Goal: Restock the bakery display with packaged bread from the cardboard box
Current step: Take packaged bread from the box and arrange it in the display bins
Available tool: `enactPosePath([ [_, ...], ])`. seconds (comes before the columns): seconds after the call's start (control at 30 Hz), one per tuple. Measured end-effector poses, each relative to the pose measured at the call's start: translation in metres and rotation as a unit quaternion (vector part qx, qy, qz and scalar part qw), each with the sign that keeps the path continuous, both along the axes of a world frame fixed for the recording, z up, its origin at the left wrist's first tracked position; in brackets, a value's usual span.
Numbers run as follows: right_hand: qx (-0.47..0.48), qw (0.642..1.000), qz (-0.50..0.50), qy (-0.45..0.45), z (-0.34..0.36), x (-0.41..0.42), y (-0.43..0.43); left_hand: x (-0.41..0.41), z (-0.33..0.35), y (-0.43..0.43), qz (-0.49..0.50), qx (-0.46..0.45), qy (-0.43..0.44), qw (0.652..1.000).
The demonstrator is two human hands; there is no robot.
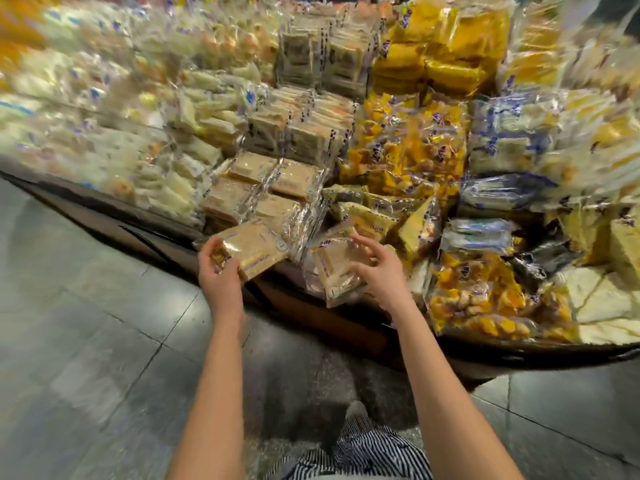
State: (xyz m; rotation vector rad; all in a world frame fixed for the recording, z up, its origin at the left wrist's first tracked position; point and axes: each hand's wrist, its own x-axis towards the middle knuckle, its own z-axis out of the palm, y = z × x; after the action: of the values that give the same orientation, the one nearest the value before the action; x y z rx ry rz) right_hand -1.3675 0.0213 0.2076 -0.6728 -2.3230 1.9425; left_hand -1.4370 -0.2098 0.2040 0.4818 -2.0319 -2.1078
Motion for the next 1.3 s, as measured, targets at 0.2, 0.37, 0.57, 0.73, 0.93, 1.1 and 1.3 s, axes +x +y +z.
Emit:
enactPosePath([
  [0.2, 0.027, 0.999, 0.034, 0.003, -0.011, -0.074, -0.015, -0.038, -0.001, -0.021, 0.085, 0.026, -0.004, 0.996],
  [0.37, 0.001, 0.997, 0.074, 0.006, -0.016, -0.13, -0.038, -0.082, -0.009, -0.048, 0.113, 0.039, -0.012, 0.993],
  [0.57, 0.088, 0.984, 0.154, -0.028, -0.015, -0.202, -0.065, -0.155, -0.013, -0.081, 0.057, 0.058, -0.011, 0.997],
  [0.73, 0.187, 0.974, 0.086, -0.092, -0.027, -0.253, -0.081, -0.23, -0.012, -0.108, -0.016, 0.047, -0.04, 0.998],
  [0.93, 0.294, 0.944, -0.074, -0.128, -0.056, -0.257, -0.099, -0.301, -0.015, -0.101, -0.138, 0.07, -0.059, 0.986],
  [1.1, 0.356, 0.912, -0.185, -0.085, -0.075, -0.243, -0.122, -0.347, -0.016, -0.063, -0.263, 0.04, -0.07, 0.962],
  [1.3, 0.366, 0.922, -0.053, -0.117, -0.078, -0.234, -0.135, -0.395, -0.033, -0.032, -0.375, -0.21, -0.05, 0.901],
])
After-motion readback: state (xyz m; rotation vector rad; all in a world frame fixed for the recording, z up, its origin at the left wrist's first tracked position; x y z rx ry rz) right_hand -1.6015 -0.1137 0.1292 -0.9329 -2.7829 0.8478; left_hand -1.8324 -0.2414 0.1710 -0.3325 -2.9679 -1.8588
